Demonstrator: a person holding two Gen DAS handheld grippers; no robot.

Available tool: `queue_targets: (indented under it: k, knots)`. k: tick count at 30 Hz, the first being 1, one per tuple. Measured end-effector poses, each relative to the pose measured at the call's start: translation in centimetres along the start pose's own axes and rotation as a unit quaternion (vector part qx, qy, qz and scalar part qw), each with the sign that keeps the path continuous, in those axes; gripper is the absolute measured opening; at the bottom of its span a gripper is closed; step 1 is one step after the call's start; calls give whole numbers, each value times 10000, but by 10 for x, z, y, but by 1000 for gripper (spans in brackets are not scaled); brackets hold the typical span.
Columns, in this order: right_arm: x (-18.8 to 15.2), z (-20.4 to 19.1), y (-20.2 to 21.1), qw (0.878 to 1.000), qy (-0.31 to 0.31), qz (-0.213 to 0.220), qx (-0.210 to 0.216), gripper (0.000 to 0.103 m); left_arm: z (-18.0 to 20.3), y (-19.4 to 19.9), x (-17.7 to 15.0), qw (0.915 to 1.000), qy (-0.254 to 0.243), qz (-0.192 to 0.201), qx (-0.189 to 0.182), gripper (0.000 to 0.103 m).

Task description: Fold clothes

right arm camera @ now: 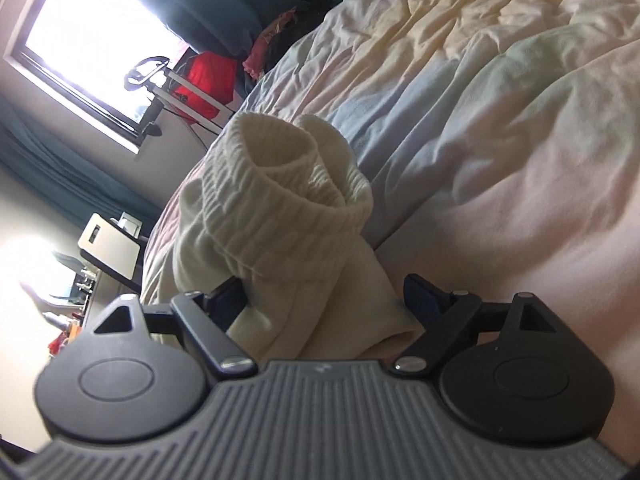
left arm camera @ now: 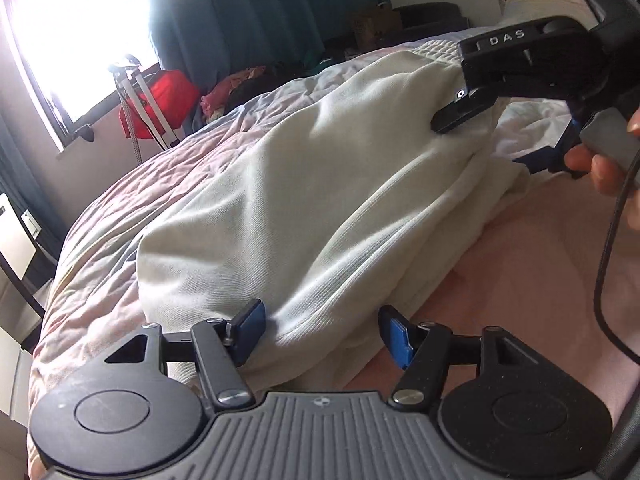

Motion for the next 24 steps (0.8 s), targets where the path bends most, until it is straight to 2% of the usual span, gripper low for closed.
queue_targets:
  k: [3,4,7,9,11,14,15,16,19,20,23,24]
  knots:
    - [-3,4,-16,9998,31,-132,-175,95,-7,8,-6,9996,224,59,-167,65]
    - [-5,3,-21,9997,67,-175,-172,103,-6,15,-10,9993,297,74,-207,65]
    - [-9,-2,-33,9992,262,-292,-88,103,-2,24,-14,9987,433,90,-266,65]
    - [-11,-9,-36,9987,364,-343,116,103,3,33,-19,9988,429,75,-239,65]
    - [-11,-16,-30,9982,443,-216,337,103,5,36,-21,9988,441,65,-215,65]
    - [-8,-30,-14,9949,477,76,887,100,5,41,-22,9985,524,70,-170,65]
    - [-7,-34,-10,9935,543,141,994,96,3,43,-22,9981,588,89,-170,65]
    - [-7,-37,-11,9933,677,125,924,91,0,46,-22,9973,686,135,-229,65]
    - [-11,-32,-22,9953,839,-24,475,74,-10,60,-20,9924,1081,317,-493,65]
    - [-12,-28,-25,9960,822,-56,356,72,-15,67,-18,9898,1238,382,-595,65]
    - [-9,-26,-24,9971,717,4,252,57,-38,91,-16,9762,1896,633,-836,70]
    - [-9,-26,-23,9972,718,28,215,52,-49,99,-17,9690,2184,755,-878,77]
Point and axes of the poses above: each gripper's, at about its wrist camera, not at the fingertips, and y roughly against the way its jaws point, z to its right, x to its top, the point moved 6 cm from there along -y, roughly the way its jaws point, and after that the axes turned 2 degrees about -x, right-handed, at the moved point
